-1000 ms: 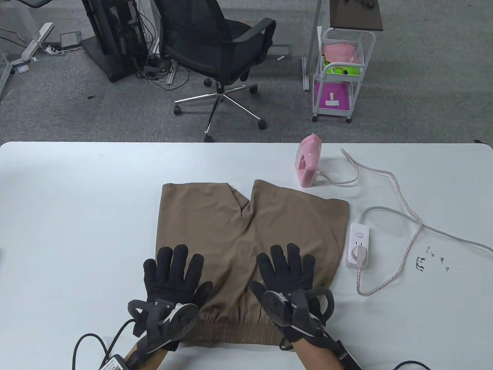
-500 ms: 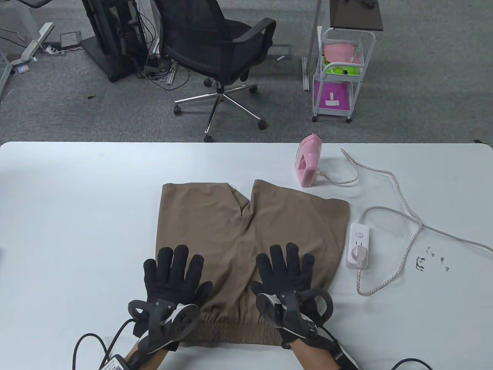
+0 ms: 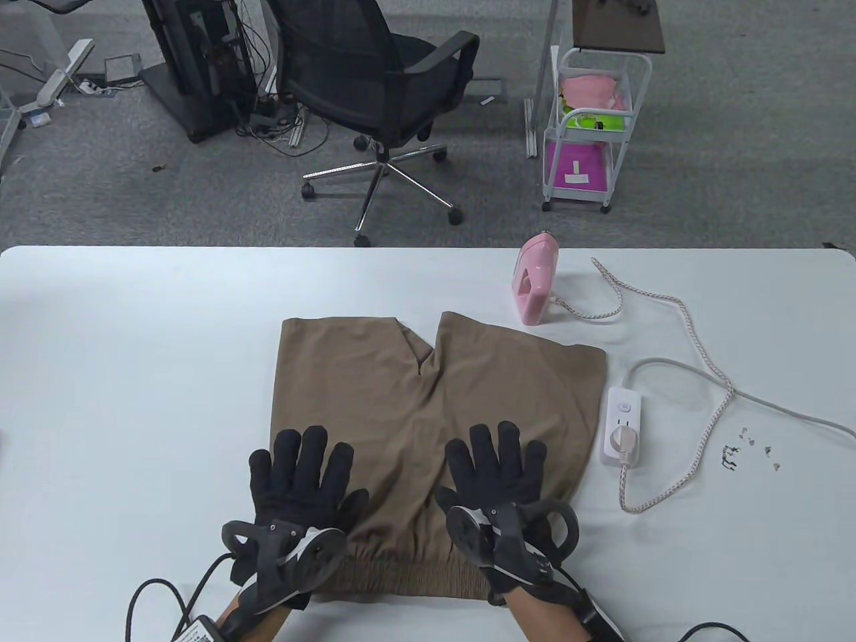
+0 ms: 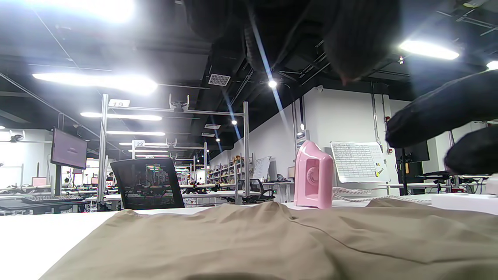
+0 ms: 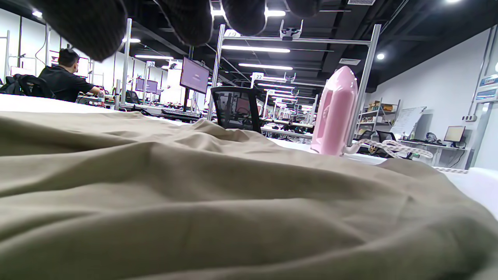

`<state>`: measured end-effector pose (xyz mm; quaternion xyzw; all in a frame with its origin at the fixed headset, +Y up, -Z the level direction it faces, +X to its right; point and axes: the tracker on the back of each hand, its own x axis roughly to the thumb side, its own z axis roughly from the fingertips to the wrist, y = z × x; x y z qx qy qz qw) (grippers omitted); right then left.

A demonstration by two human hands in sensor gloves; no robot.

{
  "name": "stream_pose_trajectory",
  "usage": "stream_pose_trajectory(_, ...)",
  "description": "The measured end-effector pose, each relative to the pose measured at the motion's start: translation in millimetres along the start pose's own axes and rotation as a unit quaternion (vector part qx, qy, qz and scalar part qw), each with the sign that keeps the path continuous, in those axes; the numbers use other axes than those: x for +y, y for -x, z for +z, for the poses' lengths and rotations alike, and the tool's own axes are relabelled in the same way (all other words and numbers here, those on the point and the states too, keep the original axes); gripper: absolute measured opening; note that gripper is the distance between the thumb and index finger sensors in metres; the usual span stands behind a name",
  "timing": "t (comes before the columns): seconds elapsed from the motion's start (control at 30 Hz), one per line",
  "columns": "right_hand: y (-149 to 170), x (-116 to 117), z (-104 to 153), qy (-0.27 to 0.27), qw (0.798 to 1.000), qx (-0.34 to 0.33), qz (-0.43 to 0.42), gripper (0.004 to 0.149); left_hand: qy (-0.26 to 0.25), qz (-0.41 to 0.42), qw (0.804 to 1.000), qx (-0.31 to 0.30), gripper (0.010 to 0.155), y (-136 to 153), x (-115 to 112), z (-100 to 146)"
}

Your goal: Iron shorts with electric iron on table

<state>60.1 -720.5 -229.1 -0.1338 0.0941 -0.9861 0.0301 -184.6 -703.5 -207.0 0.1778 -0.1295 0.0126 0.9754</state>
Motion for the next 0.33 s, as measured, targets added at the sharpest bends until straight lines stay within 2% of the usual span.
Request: stream_pose_trajectory(0.33, -0.1, 0.2, -0.2, 0.002, 1.0, -0.002, -0.003, 0.068, -0.002, -0.002, 1.0, 0.002, 0.067, 1.1, 0.7, 0.2)
